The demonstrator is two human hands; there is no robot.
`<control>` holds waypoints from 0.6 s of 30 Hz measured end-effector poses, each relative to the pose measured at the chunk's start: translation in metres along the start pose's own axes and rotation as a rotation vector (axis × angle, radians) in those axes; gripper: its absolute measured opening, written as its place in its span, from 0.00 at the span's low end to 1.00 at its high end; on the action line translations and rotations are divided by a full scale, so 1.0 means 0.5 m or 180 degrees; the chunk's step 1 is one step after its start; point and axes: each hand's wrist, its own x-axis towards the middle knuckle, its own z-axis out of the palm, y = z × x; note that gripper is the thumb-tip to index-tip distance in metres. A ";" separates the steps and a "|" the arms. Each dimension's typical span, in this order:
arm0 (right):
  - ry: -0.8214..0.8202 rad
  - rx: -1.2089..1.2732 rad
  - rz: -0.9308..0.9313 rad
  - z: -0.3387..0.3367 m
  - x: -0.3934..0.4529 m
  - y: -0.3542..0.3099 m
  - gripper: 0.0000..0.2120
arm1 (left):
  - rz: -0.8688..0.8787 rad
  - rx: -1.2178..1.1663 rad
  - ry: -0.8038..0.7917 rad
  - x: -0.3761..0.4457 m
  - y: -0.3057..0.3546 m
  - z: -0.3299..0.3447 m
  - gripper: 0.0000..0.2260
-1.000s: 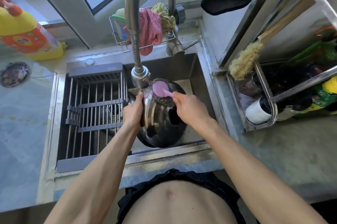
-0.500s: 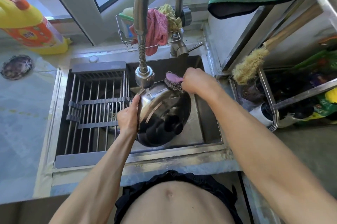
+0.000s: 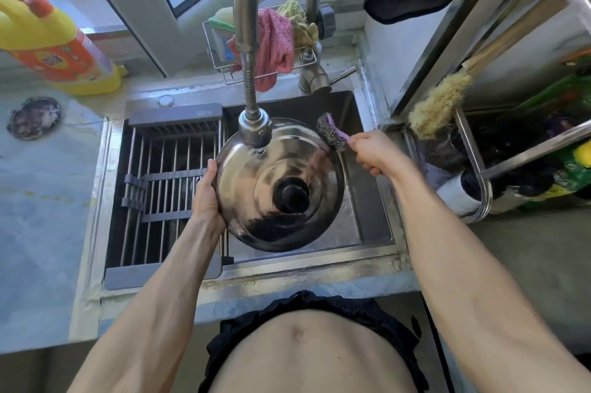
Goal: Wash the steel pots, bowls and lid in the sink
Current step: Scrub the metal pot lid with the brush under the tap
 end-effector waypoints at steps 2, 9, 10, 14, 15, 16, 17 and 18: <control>0.0042 0.0394 0.0052 0.008 0.000 0.021 0.10 | -0.0110 -0.0083 -0.0019 0.003 0.003 -0.001 0.28; 0.0185 0.0982 0.0129 0.047 -0.025 0.093 0.13 | -0.0548 -0.0466 0.0168 -0.009 0.011 0.011 0.25; 0.0235 0.1054 0.0122 0.055 -0.031 0.103 0.13 | -0.0620 -0.0485 0.0235 -0.009 0.010 0.013 0.25; 0.0353 0.1083 0.0114 0.089 -0.069 0.136 0.13 | -0.0868 -0.0700 0.0404 -0.028 -0.001 0.028 0.28; 0.0403 0.1070 0.0101 0.101 -0.076 0.143 0.13 | -0.0914 -0.0825 0.0456 -0.031 -0.004 0.030 0.30; 0.0475 0.1055 0.0077 0.110 -0.085 0.149 0.14 | -0.0950 -0.0893 0.0519 -0.040 -0.007 0.036 0.31; 0.0549 0.1039 0.0057 0.119 -0.090 0.153 0.14 | -0.0997 -0.0968 0.0595 -0.039 -0.010 0.037 0.31; 0.0606 0.1030 0.0038 0.125 -0.098 0.154 0.14 | -0.1014 -0.0964 0.0662 -0.049 -0.010 0.044 0.31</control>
